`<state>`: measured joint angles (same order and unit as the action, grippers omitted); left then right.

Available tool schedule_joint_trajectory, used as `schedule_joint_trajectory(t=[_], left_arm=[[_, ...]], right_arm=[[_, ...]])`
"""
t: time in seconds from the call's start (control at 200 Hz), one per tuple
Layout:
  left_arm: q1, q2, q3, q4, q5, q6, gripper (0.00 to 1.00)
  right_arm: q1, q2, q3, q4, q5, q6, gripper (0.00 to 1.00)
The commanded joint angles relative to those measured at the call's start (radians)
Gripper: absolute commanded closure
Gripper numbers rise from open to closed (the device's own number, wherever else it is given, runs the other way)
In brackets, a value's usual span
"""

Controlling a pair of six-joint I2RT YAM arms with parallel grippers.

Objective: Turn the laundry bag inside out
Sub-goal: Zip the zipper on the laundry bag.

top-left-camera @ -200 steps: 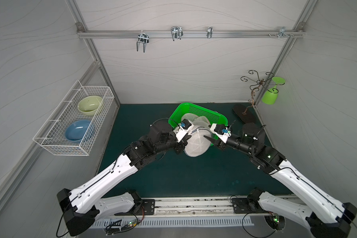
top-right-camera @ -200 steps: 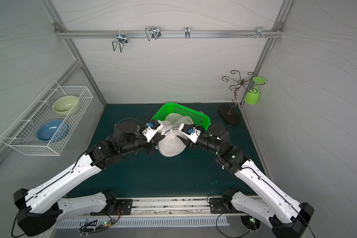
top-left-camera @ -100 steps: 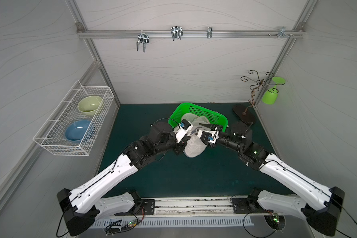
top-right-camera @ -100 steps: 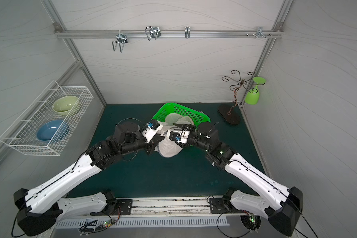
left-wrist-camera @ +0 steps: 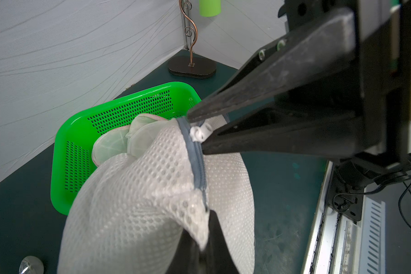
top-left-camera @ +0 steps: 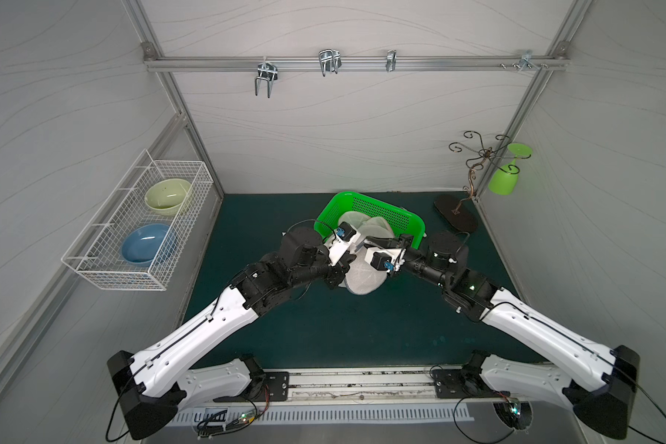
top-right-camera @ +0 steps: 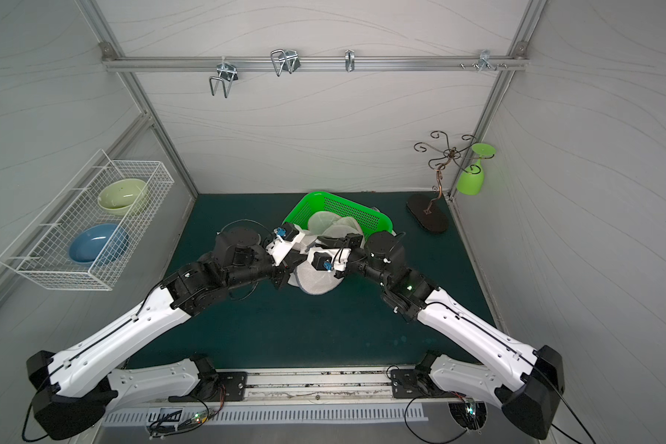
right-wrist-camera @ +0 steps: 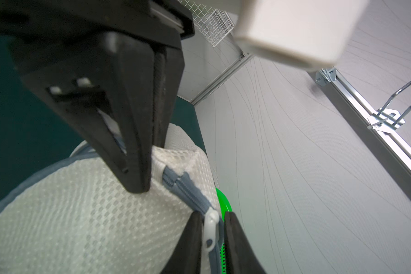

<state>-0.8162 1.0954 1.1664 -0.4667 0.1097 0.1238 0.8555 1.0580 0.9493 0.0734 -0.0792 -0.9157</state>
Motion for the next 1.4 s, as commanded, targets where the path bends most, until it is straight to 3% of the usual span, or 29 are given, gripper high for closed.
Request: schedule_joint_trajectory(t=[0.0, 0.23, 0.44, 0.565, 0.735, 0.87, 0.97, 1.24, 1.336, 1.396], left_arm=[[0.002, -0.003, 0.053, 0.028, 0.006, 0.008, 1.00], [0.002, -0.011, 0.044, 0.025, -0.010, 0.027, 1.00], [0.002, -0.043, 0.006, 0.026, -0.048, 0.073, 1.00], [0.002, -0.086, -0.048, 0.071, -0.075, 0.114, 1.00], [0.001, -0.154, -0.137, 0.175, -0.094, 0.165, 1.00], [0.001, -0.210, -0.225, 0.295, -0.096, 0.198, 1.00], [0.002, -0.245, -0.282, 0.383, -0.087, 0.216, 1.00], [0.001, -0.299, -0.399, 0.581, -0.112, 0.193, 1.00], [0.002, -0.286, -0.400, 0.539, -0.096, 0.189, 1.00], [0.001, -0.264, -0.377, 0.459, -0.090, 0.179, 0.81]], right_arm=[[0.005, -0.013, 0.002, 0.022, 0.012, 0.000, 0.86], [0.005, -0.021, 0.002, 0.013, 0.034, 0.014, 1.00], [0.004, -0.039, 0.013, -0.041, 0.052, 0.122, 1.00], [0.003, -0.047, 0.045, -0.146, 0.044, 0.317, 1.00], [-0.031, -0.068, 0.077, -0.283, 0.057, 0.724, 1.00], [-0.140, -0.097, 0.093, -0.382, -0.018, 1.026, 1.00], [-0.262, -0.108, 0.085, -0.430, -0.165, 1.203, 1.00], [-0.393, -0.133, 0.000, -0.400, -0.410, 1.462, 1.00], [-0.401, -0.128, 0.013, -0.365, -0.438, 1.499, 1.00], [-0.400, -0.121, 0.051, -0.366, -0.438, 1.476, 1.00]])
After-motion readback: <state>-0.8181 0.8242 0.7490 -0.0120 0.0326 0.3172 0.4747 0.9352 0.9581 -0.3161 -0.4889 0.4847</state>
